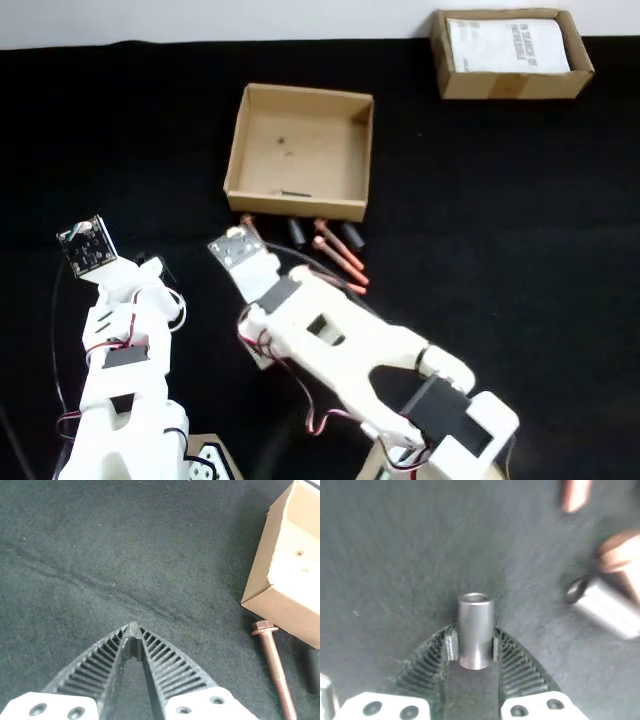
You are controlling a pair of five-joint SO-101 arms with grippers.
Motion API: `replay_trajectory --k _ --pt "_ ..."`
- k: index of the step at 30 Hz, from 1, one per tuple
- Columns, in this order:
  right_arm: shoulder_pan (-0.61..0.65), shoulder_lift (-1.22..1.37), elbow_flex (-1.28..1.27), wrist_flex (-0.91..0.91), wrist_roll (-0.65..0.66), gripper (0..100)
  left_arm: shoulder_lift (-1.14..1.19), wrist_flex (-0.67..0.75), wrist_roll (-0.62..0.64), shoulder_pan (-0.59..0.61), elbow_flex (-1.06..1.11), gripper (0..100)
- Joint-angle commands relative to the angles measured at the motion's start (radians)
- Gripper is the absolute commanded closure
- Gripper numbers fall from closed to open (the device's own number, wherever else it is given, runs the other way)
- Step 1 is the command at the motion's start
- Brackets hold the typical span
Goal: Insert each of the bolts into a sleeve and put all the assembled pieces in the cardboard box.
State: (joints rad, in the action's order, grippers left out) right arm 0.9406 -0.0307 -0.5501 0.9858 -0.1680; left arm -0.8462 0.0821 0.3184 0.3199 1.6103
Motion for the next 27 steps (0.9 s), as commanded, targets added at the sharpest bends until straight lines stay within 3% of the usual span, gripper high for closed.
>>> replay_trajectory --k 1,9,16,23,27 --pt "-0.108 -0.157 0.13 0.065 -0.002 99.1 0.002 0.02 -0.005 0.008 -0.01 99" --pt "-0.22 -0.398 0.289 0.312 0.0 99.1 -0.005 -0.04 -0.005 -0.016 -0.022 99" --pt "-0.274 -0.622 0.292 0.579 -0.002 99.1 0.002 -0.436 0.0 -0.041 -0.214 99" --pt "-0.587 -0.803 0.22 0.742 -0.002 99.1 0.001 -0.675 0.003 -0.143 -0.3 99" --pt "-0.684 -0.957 0.084 0.759 -0.006 99.1 -0.002 -0.873 0.103 -0.209 -0.423 99"
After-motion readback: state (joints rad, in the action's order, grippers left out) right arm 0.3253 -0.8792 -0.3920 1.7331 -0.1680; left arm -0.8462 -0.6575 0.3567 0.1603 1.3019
